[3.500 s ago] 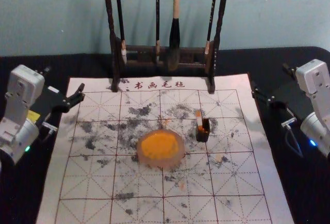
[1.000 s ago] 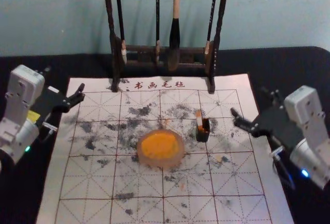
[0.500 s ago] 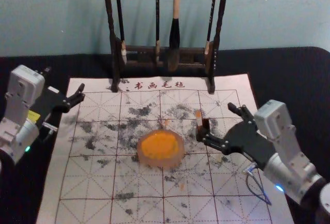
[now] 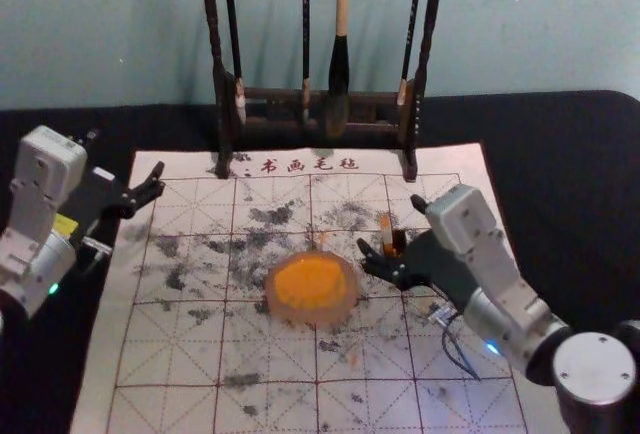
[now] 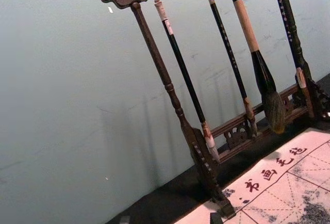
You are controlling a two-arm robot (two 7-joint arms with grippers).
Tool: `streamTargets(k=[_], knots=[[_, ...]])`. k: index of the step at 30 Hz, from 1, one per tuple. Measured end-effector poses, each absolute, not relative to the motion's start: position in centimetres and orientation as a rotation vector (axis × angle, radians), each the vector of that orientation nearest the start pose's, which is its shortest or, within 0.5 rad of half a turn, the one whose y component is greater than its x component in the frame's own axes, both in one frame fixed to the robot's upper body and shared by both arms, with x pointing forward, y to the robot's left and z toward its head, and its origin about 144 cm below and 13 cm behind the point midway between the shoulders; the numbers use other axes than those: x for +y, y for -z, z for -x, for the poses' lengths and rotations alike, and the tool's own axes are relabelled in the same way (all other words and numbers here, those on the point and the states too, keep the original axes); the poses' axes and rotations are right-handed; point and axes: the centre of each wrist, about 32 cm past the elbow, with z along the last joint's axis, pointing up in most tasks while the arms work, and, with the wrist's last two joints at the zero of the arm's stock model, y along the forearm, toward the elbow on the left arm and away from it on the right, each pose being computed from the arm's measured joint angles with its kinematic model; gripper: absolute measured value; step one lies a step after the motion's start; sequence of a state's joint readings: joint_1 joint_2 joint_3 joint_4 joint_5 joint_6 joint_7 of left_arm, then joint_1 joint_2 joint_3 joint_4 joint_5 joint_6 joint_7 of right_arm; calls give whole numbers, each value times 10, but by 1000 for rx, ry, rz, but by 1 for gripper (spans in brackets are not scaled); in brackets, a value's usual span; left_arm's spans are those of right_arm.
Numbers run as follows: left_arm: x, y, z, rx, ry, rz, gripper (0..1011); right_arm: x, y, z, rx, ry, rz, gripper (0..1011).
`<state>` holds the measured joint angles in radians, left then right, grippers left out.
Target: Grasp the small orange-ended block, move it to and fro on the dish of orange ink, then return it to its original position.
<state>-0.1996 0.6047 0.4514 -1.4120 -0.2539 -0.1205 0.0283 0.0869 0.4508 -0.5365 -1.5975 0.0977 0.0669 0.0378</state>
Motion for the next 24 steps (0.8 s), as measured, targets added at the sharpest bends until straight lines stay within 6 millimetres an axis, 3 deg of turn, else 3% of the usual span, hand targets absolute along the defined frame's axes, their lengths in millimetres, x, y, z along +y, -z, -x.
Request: streamTargets(k=[9,24], knots=[[310,-1140,-489,-285,-1248,-304,1001,-190,-1129,-449,-198,1028,363,1002],[310,-1140,-489,-285,-1248,-304,1001,-189,-1129,-449,-196,1030,370,1002]])
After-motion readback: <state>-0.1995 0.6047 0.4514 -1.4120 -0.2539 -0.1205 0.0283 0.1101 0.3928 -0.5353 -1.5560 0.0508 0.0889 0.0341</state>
